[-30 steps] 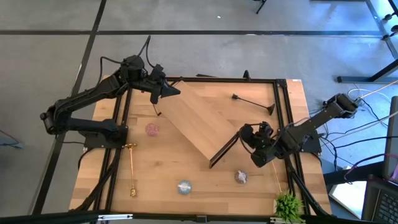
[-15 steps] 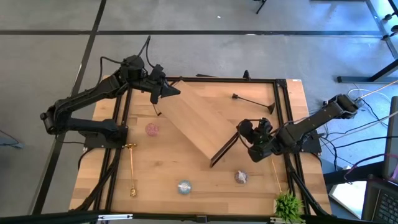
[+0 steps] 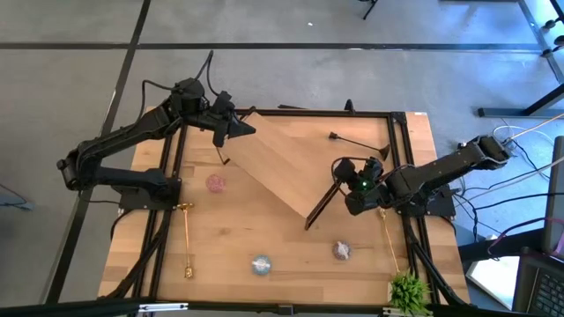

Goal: Pick & Place candle stick holders
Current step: Adjust the shelf

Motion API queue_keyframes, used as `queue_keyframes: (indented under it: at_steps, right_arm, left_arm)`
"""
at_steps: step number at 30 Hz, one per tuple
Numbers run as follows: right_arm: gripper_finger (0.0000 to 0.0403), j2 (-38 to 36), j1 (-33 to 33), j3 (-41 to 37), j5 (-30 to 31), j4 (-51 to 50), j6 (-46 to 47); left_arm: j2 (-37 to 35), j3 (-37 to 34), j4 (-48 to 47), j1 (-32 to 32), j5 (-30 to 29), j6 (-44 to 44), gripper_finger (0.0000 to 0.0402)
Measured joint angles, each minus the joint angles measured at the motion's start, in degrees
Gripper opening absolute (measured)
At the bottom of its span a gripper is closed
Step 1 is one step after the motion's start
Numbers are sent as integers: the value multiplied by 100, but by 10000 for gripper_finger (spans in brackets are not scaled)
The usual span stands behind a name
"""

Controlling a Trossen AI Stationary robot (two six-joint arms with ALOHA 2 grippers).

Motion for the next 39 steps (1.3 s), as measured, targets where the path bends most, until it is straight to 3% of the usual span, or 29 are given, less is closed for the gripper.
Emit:
queue_keyframes:
  at_steps: [4,10,13,15,18,24,33,36,39]
  right_arm:
    - [134,0,-204,-2,-10,32,-279]
    - [134,0,-394,-2,-171,123,-640]
    - [133,0,-441,-2,-195,205,-758]
    - [133,0,-461,-2,-202,210,-775]
    - [133,0,-461,-2,-201,208,-775]
    - [133,0,-461,-2,-203,210,-820]
    - [134,0,-461,0,-447,247,-860]
    - [134,0,-461,2,-569,270,-904]
    - [134,0,-461,2,-585,319,-906]
  left_arm:
    - [0,0,-203,41,-194,99,3]
    - [-30,-2,-1989,477,-2149,631,3]
    - [-4,-4,-2527,857,-2636,922,3]
    - [42,-4,-2615,1210,-2603,967,3]
    - [148,-7,-2637,1950,-1875,906,4]
    - [756,-7,-2474,3142,149,657,4]
    - [1929,-7,-2278,3814,2557,830,13]
    - [2240,-7,-2406,3867,2964,1044,27]
    - [2431,-7,-2601,3879,2856,1325,43]
